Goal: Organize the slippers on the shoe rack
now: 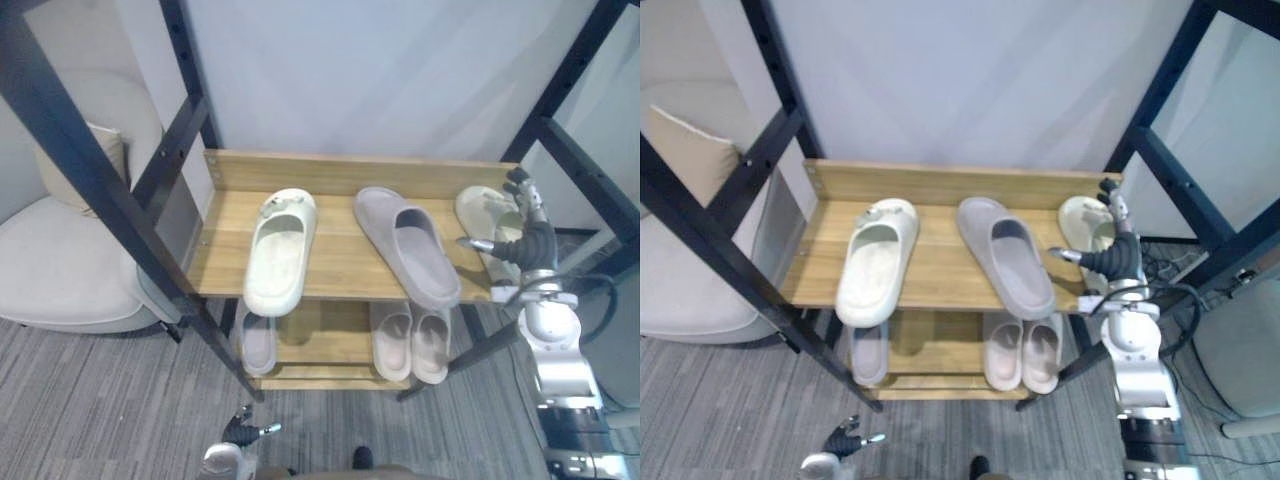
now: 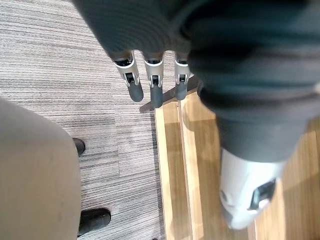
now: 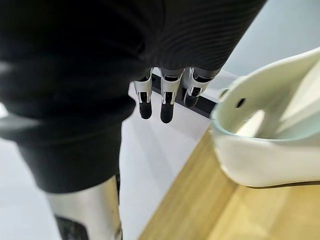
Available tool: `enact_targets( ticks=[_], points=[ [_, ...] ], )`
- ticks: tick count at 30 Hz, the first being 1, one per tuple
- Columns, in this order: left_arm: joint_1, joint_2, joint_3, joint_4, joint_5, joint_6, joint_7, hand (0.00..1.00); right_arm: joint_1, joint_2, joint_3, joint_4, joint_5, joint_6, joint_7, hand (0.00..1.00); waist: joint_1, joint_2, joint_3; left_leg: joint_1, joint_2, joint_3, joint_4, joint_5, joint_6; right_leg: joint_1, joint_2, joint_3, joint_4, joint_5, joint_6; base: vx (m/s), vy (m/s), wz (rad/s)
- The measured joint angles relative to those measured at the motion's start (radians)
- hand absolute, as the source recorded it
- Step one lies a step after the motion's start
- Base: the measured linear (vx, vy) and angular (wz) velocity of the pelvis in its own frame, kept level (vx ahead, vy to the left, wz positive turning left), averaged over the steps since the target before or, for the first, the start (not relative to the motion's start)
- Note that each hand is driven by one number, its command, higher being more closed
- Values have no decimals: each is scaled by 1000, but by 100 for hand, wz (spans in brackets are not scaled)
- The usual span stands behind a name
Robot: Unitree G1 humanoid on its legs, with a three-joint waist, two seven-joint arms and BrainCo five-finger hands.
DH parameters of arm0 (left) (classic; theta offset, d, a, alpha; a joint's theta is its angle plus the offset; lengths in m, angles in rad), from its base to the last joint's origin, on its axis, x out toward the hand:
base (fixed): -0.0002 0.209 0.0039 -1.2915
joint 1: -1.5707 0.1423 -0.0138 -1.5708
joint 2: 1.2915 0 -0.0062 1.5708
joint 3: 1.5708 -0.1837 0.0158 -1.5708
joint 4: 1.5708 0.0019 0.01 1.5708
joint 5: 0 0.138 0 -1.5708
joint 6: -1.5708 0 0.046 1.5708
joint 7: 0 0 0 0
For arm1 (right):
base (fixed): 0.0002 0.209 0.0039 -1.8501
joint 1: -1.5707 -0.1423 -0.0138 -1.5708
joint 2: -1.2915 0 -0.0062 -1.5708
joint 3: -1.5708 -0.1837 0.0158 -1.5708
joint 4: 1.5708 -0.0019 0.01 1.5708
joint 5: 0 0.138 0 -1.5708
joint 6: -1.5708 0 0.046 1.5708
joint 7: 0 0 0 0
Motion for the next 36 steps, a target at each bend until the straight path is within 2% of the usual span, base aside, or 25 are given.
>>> enact_targets(
  ticks=[5, 11, 17, 36],
  points=[
    [5, 0, 1, -11, -1, 0, 0, 0, -49, -46, 52, 55, 0, 6, 18, 0, 2, -1, 0, -8, 0, 7, 2, 0, 0, -13, 0, 7, 6, 0, 0, -11, -8, -3],
    [11, -1, 7, -23, -3, 0, 0, 0, -107, -52, 122, 103, -5, 7, 40, 0, 9, -3, 0, -13, 0, 5, 3, 0, 0, -16, 0, 5, 6, 1, -1, 0, 0, 0],
    [11, -5, 26, -28, -25, -1, 0, 0, -128, -67, 169, 131, -7, 7, 49, 0, 31, -3, -1, -15, 0, -1, 3, 0, 0, -15, 0, -2, 6, 1, -1, -6, -8, 2],
    [10, -1, 35, -44, -39, -2, -1, 0, -317, -69, 300, 331, -44, 24, 72, 0, 53, -18, 13, -19, -2, -12, 4, 0, 0, -14, -2, -16, 6, 1, -1, 0, 0, 1]
  ],
)
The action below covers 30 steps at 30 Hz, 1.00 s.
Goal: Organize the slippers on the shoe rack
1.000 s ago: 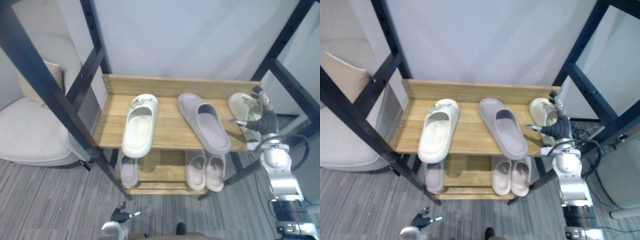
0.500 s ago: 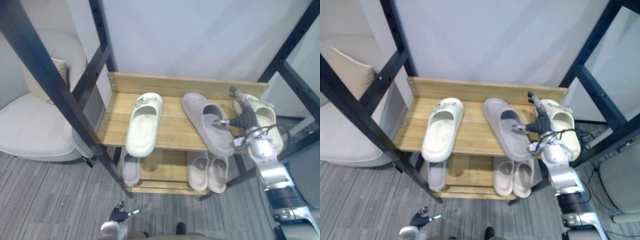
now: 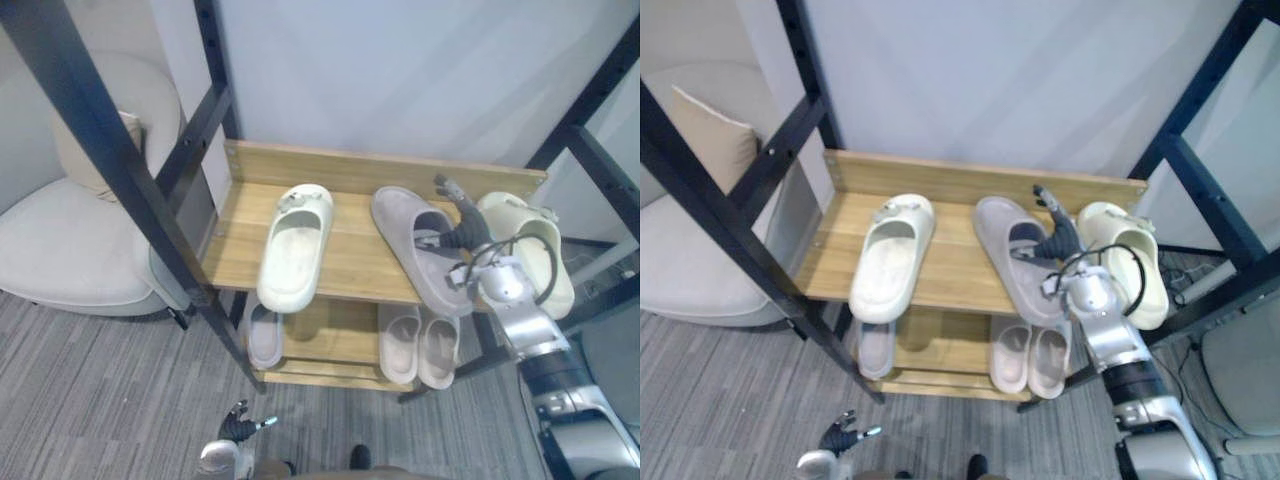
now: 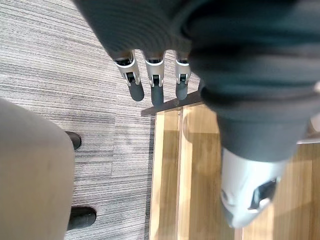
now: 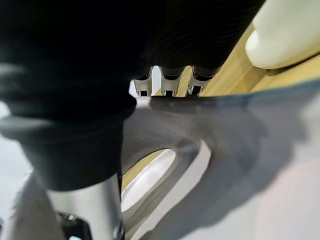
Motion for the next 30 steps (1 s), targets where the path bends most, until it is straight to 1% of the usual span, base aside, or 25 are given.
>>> enact_targets(
  ticks=[1, 2, 8, 12, 21, 25, 27, 30],
  points=[
    [0, 0, 0, -1, 0, 0, 0, 0, -7, 0, 6, 8, -1, 0, 0, 0, 1, -1, 1, 0, 0, 0, 0, 0, 0, 0, 0, 0, 0, 0, 0, 0, 0, 0],
    [-1, 1, 0, -2, 0, 0, 0, 0, -24, 1, 15, 27, -1, 0, 0, 100, 2, -1, 2, 0, 0, 0, 0, 0, 0, 0, 0, 0, 0, 0, 0, 0, 0, 0],
    [-4, 0, 0, -3, -2, -1, 0, 0, -67, 1, 26, 70, -2, 0, 9, 100, 7, 2, 10, 0, 1, 2, -1, 0, 0, 0, 1, -1, 0, 0, 0, 0, 0, 0],
    [-11, -2, -1, -3, -2, -1, 0, 0, -103, 1, 29, 93, -2, -1, -5, 100, 14, 6, 22, 1, 1, 2, -1, 0, 0, 0, 1, -2, 0, 0, 0, 0, 0, 0],
    [-12, -2, -1, -3, -2, 0, 0, 0, -99, 1, 13, 92, 2, -16, -9, 100, 14, 5, 24, 4, 3, 2, -3, 0, 0, 2, 2, -3, 0, 0, 0, 0, 0, 0],
    [-12, -2, -1, -3, -2, 0, 0, 0, -56, 2, 6, 35, 7, -20, -11, 100, 14, 5, 24, 6, 4, 2, -3, 0, 0, 4, 2, -3, 0, -1, 0, 0, 0, 0],
    [-12, -2, -1, -3, -2, 0, 0, 0, -2, 4, -17, -32, 7, -22, -8, 100, 13, 5, 23, 9, 4, 3, -3, 0, 0, 6, 2, -2, 0, -1, 0, 0, 0, 0],
    [-12, -2, -1, -2, -2, 2, 0, 0, 49, 20, -42, -87, 9, -22, -6, 100, 7, 5, 24, 19, 5, 7, -3, 0, 0, 14, 2, 1, 0, -1, 0, -4, -2, -1]
  ],
)
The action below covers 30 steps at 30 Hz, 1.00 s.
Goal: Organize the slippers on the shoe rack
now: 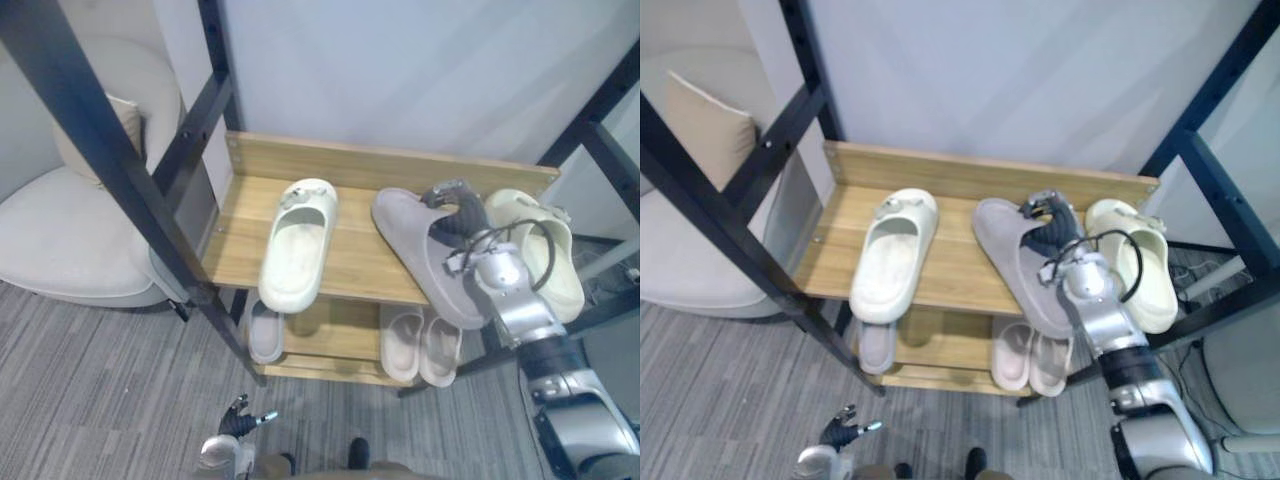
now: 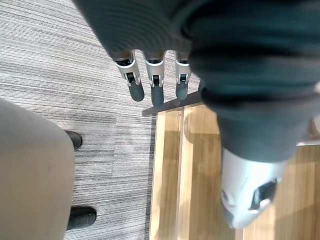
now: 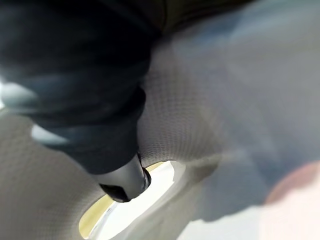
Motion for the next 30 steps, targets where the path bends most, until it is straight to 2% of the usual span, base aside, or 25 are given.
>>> enact_targets(
  ticks=[5, 12, 14, 19, 25, 30],
  points=[
    [4, 1, 0, 3, 1, 1, -1, 0, 98, 19, -45, -142, 32, -10, -1, 100, -13, 3, -2, 9, -1, 11, 1, -1, 0, 4, -1, 8, 3, 0, 0, -34, -11, -6],
    [11, -2, 0, 12, 3, 0, -6, 0, 183, 52, -157, -347, 79, -69, -5, 100, -26, 22, -13, 33, 0, 18, 2, -1, 1, 25, -1, 17, 3, 0, 0, -39, -17, -3],
    [12, -2, 0, 21, 3, 0, -15, 0, 203, 92, -189, -413, 109, -93, -2, 100, -34, 29, -18, 35, -1, 19, 4, 0, 1, 27, -2, 18, 3, 0, 0, -57, -15, -2],
    [13, -6, -1, 34, 3, -2, -25, 0, 251, 140, -204, -493, 160, -121, 13, 100, -41, 43, -27, 37, -2, 18, 16, 0, 1, 34, -4, 18, 4, 0, 0, -46, -13, 1],
    [18, -10, -5, 42, 5, -2, -41, 0, 332, 188, -202, -559, 260, -132, 93, 100, -47, 60, -44, 43, -2, 17, 19, 0, 1, 42, -5, 16, 4, 0, -1, -20, -7, 1],
    [23, -6, -19, 44, 12, -7, -44, 0, 394, 196, -71, -562, 359, -133, 214, 100, -61, 61, -46, 57, -2, 14, 18, 1, 1, 59, -5, 15, 2, 0, -1, -11, -1, 1]
  ],
)
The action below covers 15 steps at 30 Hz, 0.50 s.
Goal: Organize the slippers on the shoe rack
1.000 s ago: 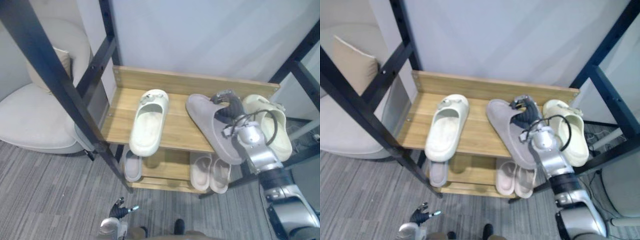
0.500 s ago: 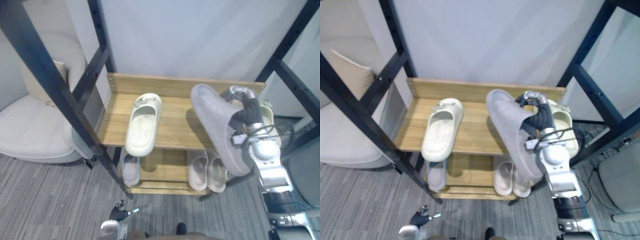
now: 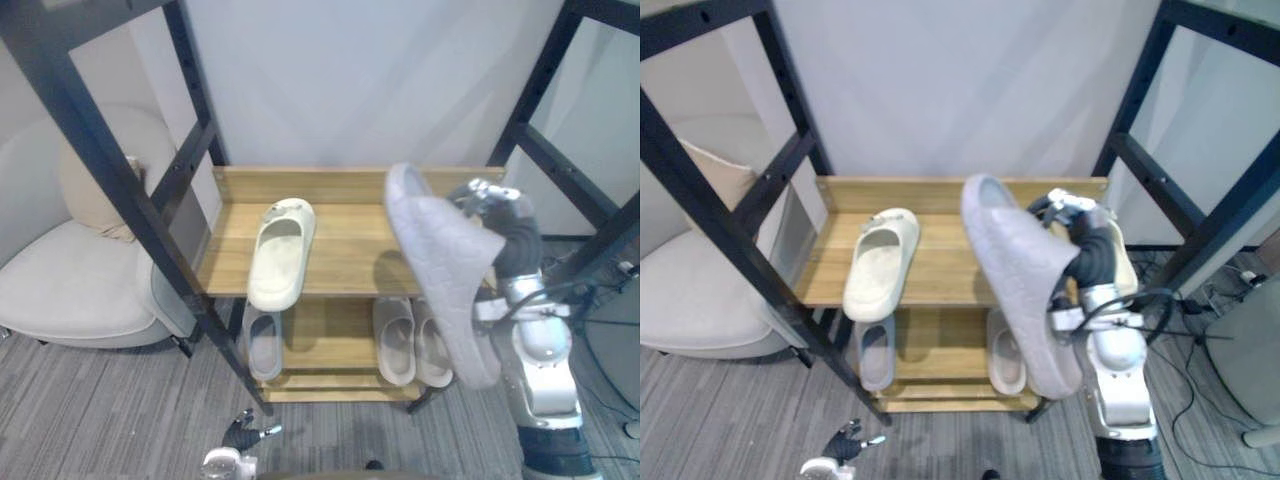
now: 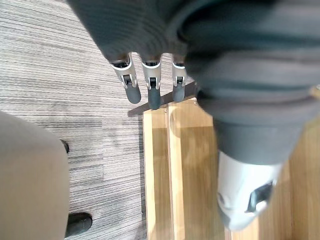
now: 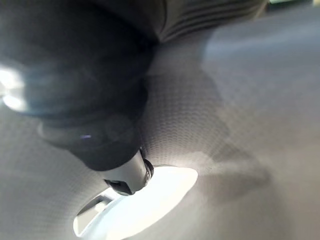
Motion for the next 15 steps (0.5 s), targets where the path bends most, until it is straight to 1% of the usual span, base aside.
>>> enact_targets(
  ticks=[1, 2, 4, 5, 6, 8, 9, 10, 11, 12, 13, 14, 15],
  points=[
    [0, 0, -1, 1, 0, -1, 0, 0, 3, -1, 7, 0, 4, 0, 5, 100, 0, 0, 0, 0, 0, -1, 0, 0, 0, 0, 0, -1, 0, 0, 0, -22, -4, 7],
    [0, 2, -6, 6, 0, -14, 0, 0, 19, -1, 48, 0, 30, 0, 35, 100, 0, 0, 0, 2, -1, -4, 0, 1, 1, 4, -1, -4, 0, 0, 0, -21, -6, 8],
    [-2, 2, -6, 10, 0, -18, 0, 0, 28, -5, 95, 0, 34, 0, 51, 100, 0, 1, 0, 6, -1, -7, 0, 2, 1, 9, -1, -7, 0, 0, 0, -24, -8, 7],
    [-7, 5, -18, 17, 1, -18, 0, 0, 29, -25, 158, 0, 34, 0, 65, 100, 1, 1, 0, 13, -1, -11, 0, 2, 1, 19, -2, -15, 2, -2, -2, -21, -9, 6],
    [-7, 5, -19, 18, 3, -19, 0, 0, 28, -34, 179, 0, 34, 0, 69, 100, 3, 2, 0, 12, -1, -12, 0, 2, 1, 20, -2, -16, 4, -4, -3, -56, -14, 9],
    [-16, 9, -38, 19, 10, -23, -1, 0, 28, -79, 302, 5, 32, -2, 87, 100, 9, 2, 5, -10, 0, -31, 27, -3, 0, -3, -4, -30, 60, -35, -7, -80, -20, 27],
    [-23, 9, -40, 21, 10, -25, -1, 0, 28, -89, 337, 11, 32, -3, 91, 100, 16, 2, 10, -39, 0, -38, 57, -13, -1, -26, -6, -41, 92, -49, -9, -99, -26, 41],
    [-41, 8, -44, 25, 10, -30, 0, 0, 23, -105, 378, 17, 29, -4, 92, 100, 34, 5, 25, -86, 2, -50, 112, -31, -4, -61, -6, -53, 136, -66, -11, -99, -21, 29],
    [-48, 8, -47, 25, 9, -32, 0, 0, 17, -112, 391, 19, 24, -4, 91, 100, 41, 7, 37, -103, 2, -56, 135, -38, -5, -74, -6, -55, 156, -74, -12, -132, -25, 37],
    [-76, 10, -53, 25, 8, -34, 1, 0, -18, -131, 428, 46, 18, -9, 88, 100, 53, 12, 80, -154, 3, -72, 205, -55, -8, -119, -10, -73, 227, -98, -17, -132, -19, 29],
    [-83, 11, -53, 25, 8, -34, 1, 0, -35, -136, 442, 60, 11, -12, 84, 100, 54, 12, 91, -175, 2, -76, 227, -60, -10, -137, -11, -76, 253, -107, -16, -243, -28, 40],
    [-115, 14, -53, 25, 3, -35, 2, 0, -99, -154, 479, 105, -41, -14, 66, 100, 59, 12, 131, -255, -1, -90, 309, -76, -14, -222, -20, -88, 350, -137, -21, -179, -17, 26],
    [-126, 15, -53, 25, 2, -36, 2, 0, -112, -159, 485, 112, -58, -14, 60, 100, 61, 13, 144, -275, -2, -93, 327, -79, -15, -242, -23, -92, 371, -143, -24, -268, -31, 29]
  ],
)
